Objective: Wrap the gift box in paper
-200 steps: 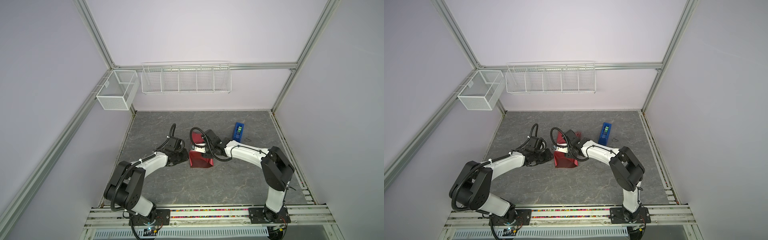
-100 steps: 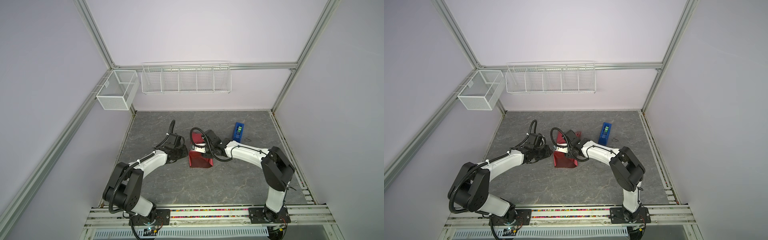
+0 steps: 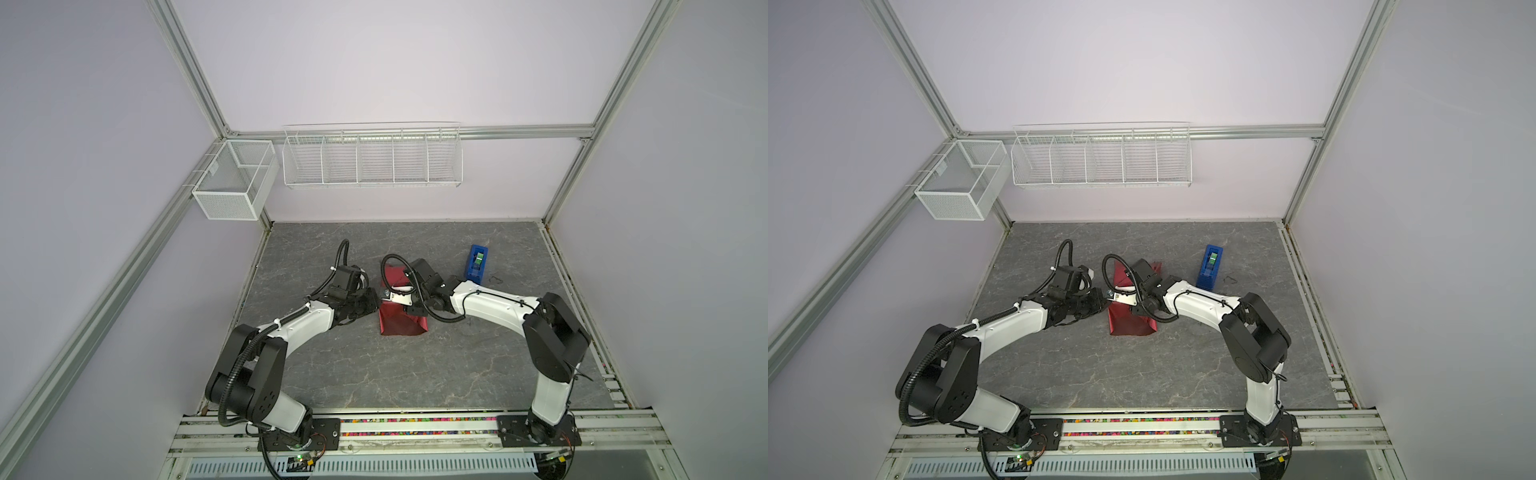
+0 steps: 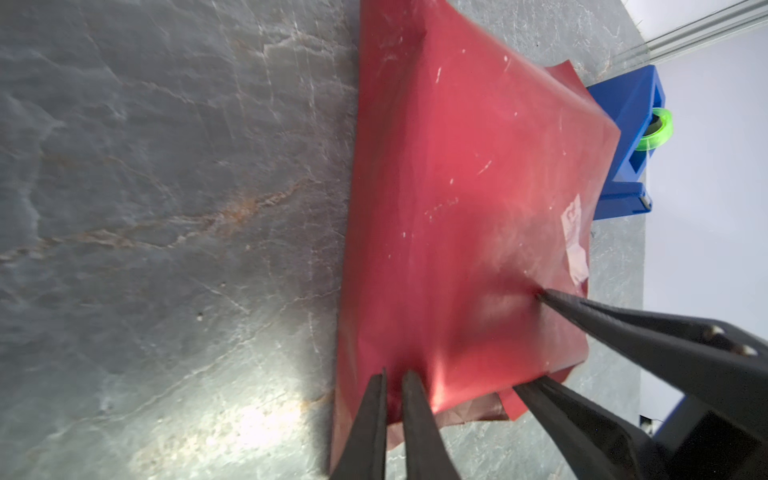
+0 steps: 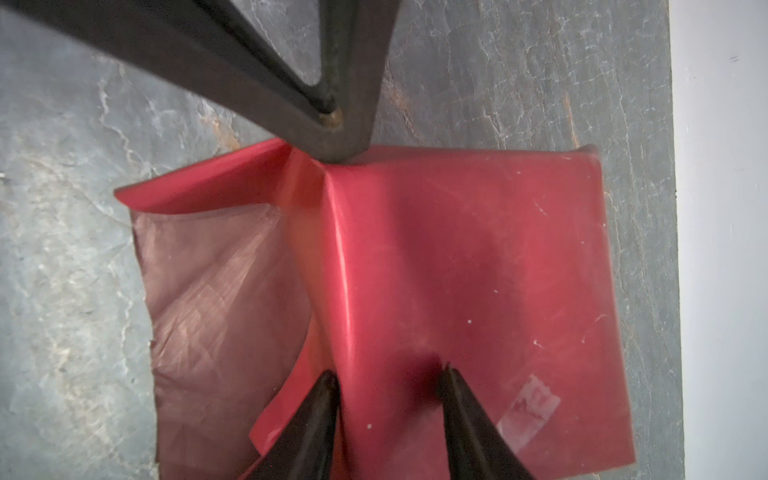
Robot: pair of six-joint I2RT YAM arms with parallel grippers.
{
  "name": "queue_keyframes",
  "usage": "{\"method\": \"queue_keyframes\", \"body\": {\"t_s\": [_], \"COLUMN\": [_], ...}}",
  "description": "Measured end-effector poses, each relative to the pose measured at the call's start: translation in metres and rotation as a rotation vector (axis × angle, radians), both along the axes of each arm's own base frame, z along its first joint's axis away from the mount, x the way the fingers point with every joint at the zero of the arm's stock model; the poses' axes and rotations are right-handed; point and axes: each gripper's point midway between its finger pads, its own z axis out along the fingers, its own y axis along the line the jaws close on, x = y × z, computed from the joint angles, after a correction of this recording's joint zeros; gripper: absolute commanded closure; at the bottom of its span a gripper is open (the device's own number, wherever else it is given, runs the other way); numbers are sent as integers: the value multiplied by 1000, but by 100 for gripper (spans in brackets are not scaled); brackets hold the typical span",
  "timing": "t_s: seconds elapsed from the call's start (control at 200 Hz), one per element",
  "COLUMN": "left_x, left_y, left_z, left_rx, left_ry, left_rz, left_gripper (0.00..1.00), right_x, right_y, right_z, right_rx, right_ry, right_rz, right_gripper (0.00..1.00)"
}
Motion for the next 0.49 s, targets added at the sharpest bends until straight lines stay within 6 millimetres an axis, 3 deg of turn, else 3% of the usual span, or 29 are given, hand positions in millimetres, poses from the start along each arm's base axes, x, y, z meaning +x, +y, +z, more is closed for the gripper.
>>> {"method": "queue_keyframes", "body": {"t_s": [0.495], "left_x": [-10], "left_y": [4], "left_z": [-13], "left_rx": [10], "left_ry": [53], "left_rz": [24], "left_gripper": [87], "right_x": [0], "right_y": [0], "right_z": [0], "right_rx": [2], "right_ry": [1], "right_rz": [-3], "right_gripper": [57]}}
